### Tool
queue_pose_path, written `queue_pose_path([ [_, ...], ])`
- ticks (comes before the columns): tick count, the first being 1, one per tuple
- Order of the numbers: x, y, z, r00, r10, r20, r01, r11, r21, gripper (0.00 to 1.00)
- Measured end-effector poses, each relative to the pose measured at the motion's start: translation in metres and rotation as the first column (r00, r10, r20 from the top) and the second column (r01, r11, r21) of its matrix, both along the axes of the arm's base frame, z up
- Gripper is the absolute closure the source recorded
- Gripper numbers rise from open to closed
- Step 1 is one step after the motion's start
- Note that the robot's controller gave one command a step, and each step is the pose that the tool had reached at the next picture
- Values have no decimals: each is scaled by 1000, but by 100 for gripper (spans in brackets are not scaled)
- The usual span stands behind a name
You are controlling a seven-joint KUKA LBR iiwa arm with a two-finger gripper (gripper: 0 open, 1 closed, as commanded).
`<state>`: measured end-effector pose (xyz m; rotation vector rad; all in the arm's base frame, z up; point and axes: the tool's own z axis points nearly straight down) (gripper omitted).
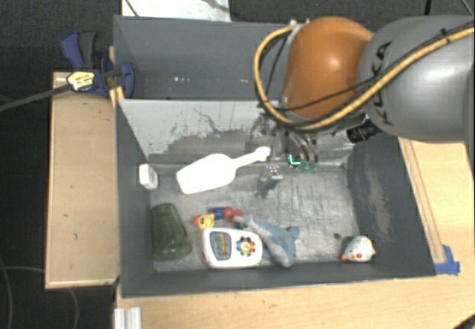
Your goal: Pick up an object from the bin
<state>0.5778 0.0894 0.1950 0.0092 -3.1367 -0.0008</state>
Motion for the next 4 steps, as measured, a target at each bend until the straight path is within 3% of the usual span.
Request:
queue_pose_path([
  [1, 2, -1, 5, 1000, -2, 8, 2, 1000, 1, 0],
  [2, 7, 16, -25, 992, 123, 16, -123, 992, -1, 0],
  [3, 14, 60, -47, 983, 184, 9, -184, 983, 1, 0],
  [4, 15, 59, -76, 999, 44, 7, -44, 999, 0, 0],
])
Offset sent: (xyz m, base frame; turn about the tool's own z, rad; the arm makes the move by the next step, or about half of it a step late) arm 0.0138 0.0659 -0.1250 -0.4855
